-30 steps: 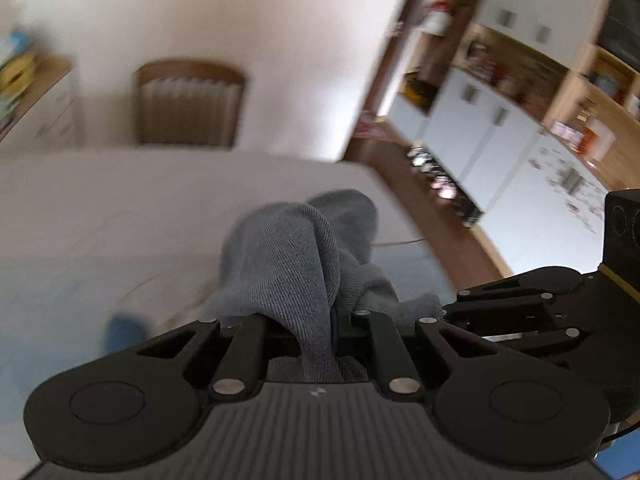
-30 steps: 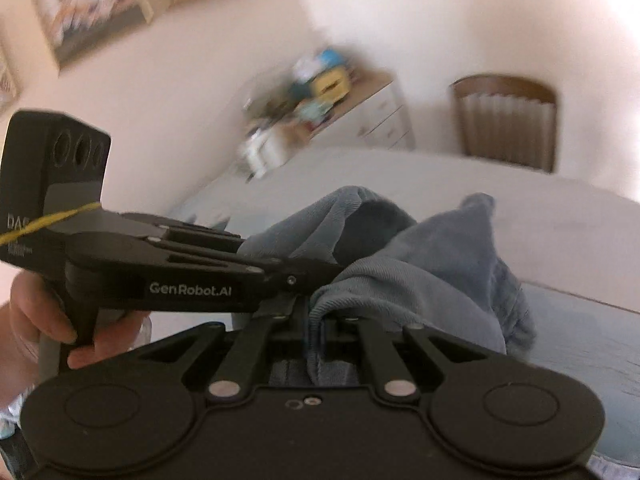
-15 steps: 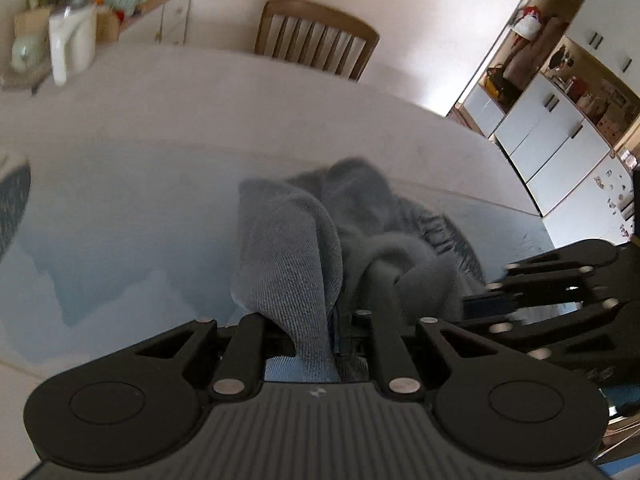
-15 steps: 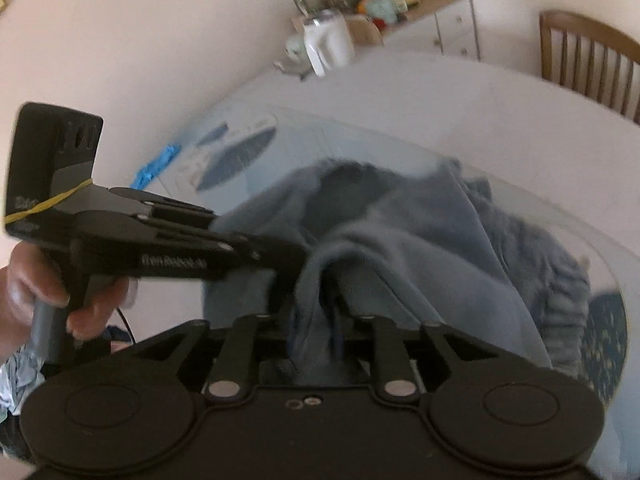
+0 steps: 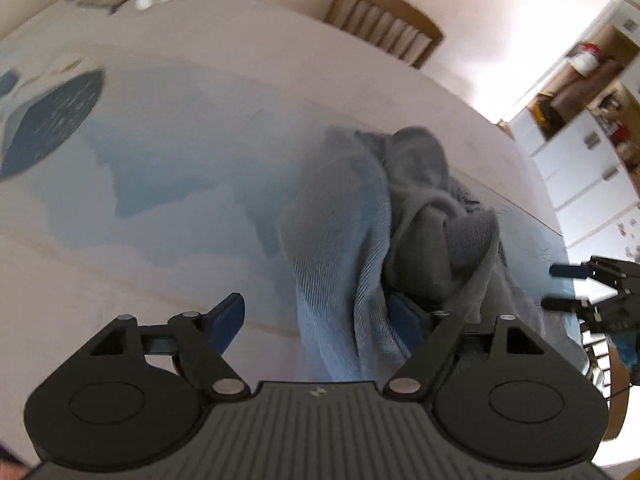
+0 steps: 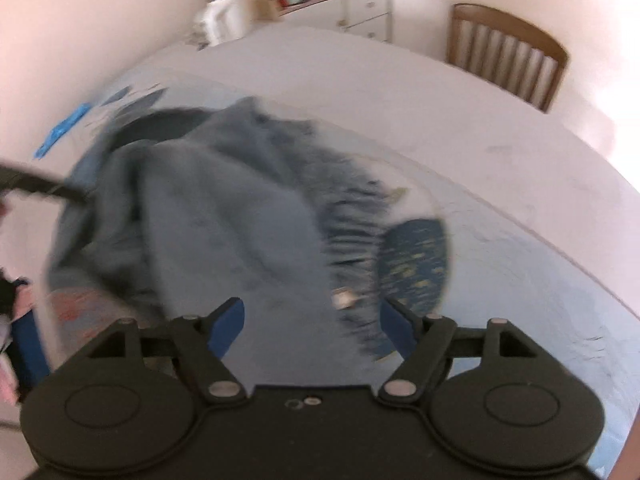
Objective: Fold clothes
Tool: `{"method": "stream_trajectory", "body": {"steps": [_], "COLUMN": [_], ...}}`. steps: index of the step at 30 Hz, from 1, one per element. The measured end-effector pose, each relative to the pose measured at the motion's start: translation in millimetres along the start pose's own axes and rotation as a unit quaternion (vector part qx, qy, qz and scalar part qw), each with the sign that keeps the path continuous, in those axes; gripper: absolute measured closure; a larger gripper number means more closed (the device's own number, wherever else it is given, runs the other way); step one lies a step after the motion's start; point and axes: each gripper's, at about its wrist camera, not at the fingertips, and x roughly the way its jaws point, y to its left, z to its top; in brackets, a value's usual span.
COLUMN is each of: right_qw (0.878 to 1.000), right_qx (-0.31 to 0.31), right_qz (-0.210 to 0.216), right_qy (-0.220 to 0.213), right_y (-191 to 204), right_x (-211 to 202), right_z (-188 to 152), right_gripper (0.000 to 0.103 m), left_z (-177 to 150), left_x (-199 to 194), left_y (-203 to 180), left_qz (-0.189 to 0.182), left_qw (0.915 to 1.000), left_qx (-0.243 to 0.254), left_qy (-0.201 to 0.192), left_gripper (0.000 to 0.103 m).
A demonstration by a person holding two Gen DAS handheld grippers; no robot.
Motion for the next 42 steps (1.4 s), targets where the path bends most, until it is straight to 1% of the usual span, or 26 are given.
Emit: {"method": "stream_trajectory", "body": {"steps": [3, 5, 7, 8, 12, 14, 15, 16, 17, 18, 20, 21, 23, 25, 27, 29, 32, 34, 35, 36, 39, 41, 42], "right_qw": [0.999, 0.999, 0.998, 0.998, 0.998, 0.998, 0.997, 0.997, 0.996, 0.996, 0.994, 0.994, 0.993, 0.994, 0.994, 0.993, 0.986, 0.979, 0.975, 0.973, 0.968, 0.971, 0.972], "right_qx": [0.033, 0.047, 0.055, 0.06, 0.06, 0.068, 0.072, 0.075, 0.081, 0.087, 0.104, 0.11, 0.119, 0.107, 0.087, 0.079, 0.099, 0.141, 0.158, 0.165, 0.184, 0.183, 0.184], "right_qz": [-0.003, -0.001, 0.002, 0.004, 0.0, -0.001, 0.0, -0.001, 0.0, 0.0, -0.001, -0.003, -0.005, -0.034, -0.06, -0.087, -0.129, -0.138, -0.15, -0.157, -0.167, -0.155, -0.146], "right_qy": [-0.01, -0.015, -0.011, -0.009, 0.003, 0.009, 0.013, 0.017, 0.021, 0.025, 0.026, 0.026, 0.019, 0.004, -0.013, -0.025, -0.036, -0.039, -0.042, -0.04, -0.021, -0.019, -0.022], "right_y": [-25.1, -35.4, -41.0, -43.8, -45.9, -46.0, -45.7, -45.0, -44.9, -44.8, -44.5, -44.5, -43.5, -37.5, -31.6, -30.6, -38.4, -47.8, -48.5, -48.0, -46.0, -42.9, -43.0], "right_x": [18.4, 34.0, 49.0, 56.6, 80.0, 89.5, 94.2, 98.1, 100.4, 102.6, 103.1, 102.1, 97.5, 90.2, 77.5, 66.1, 53.6, 40.9, 33.5, 30.5, 29.9, 28.7, 24.5], "right_z": [16.0, 29.9, 41.0, 46.6, 59.0, 61.9, 62.7, 62.8, 62.2, 61.5, 59.1, 58.1, 56.4, 57.5, 58.6, 58.9, 54.2, 44.4, 37.0, 28.7, 4.2, -3.0, -1.9], "right_gripper": [0.0, 0.0, 0.0, 0.0, 0.0, 0.0, 0.0, 0.0, 0.0, 0.0, 0.0, 0.0, 0.0, 0.0, 0.0, 0.0, 0.0, 0.0, 0.0, 0.0, 0.0, 0.0, 0.0], "left_z": [-14.4, -22.8, -30.6, -37.1, -63.0, -69.6, -71.2, -71.3, -69.2, -65.8, -58.8, -55.0, -44.9, -30.3, -11.6, 14.1, 54.9, 80.1, 89.8, 97.9, 103.1, 102.3, 103.2], "left_x": [-6.6, -8.4, -6.8, -4.3, 8.2, 18.3, 21.5, 23.7, 24.7, 24.4, 23.4, 21.2, 12.4, 2.5, -3.6, -3.3, 1.4, 10.9, 18.0, 25.5, 44.2, 48.4, 46.1], "left_y": [-13.4, -30.0, -42.3, -46.3, -61.1, -63.9, -64.2, -64.4, -62.4, -57.9, -48.2, -42.5, -29.6, -13.7, 5.5, 25.3, 45.2, 55.3, 59.0, 62.1, 59.0, 56.3, 56.1], "left_qz": [0.01, 0.022, 0.038, 0.045, 0.053, 0.057, 0.062, 0.072, 0.079, 0.078, 0.075, 0.075, 0.084, 0.103, 0.122, 0.141, 0.159, 0.16, 0.158, 0.154, 0.133, 0.112, 0.104], "left_qw": [0.9997, 0.9996, 0.9992, 0.9988, 0.997, 0.9961, 0.996, 0.9957, 0.9954, 0.9956, 0.9958, 0.9958, 0.9958, 0.9946, 0.9925, 0.9896, 0.9856, 0.9853, 0.9854, 0.9862, 0.9878, 0.9875, 0.9874], "left_qx": [-0.023, -0.013, -0.011, -0.02, -0.057, -0.067, -0.065, -0.058, -0.053, -0.052, -0.052, -0.051, -0.036, -0.01, 0.008, 0.029, 0.054, 0.057, 0.06, 0.061, 0.079, 0.102, 0.111], "left_qy": [-0.005, -0.008, -0.005, 0.0, 0.007, 0.009, 0.006, 0.002, 0.003, 0.007, 0.012, 0.01, 0.003, -0.009, -0.012, -0.012, -0.018, -0.02, -0.018, -0.012, 0.021, 0.042, 0.042], "left_gripper": [0.025, 0.025, 0.025, 0.025, 0.025, 0.025, 0.026, 0.031, 0.047, 0.067, 0.077, 0.084, 0.086, 0.086, 0.086, 0.086, 0.087, 0.087, 0.087, 0.087, 0.087, 0.087, 0.086]}}
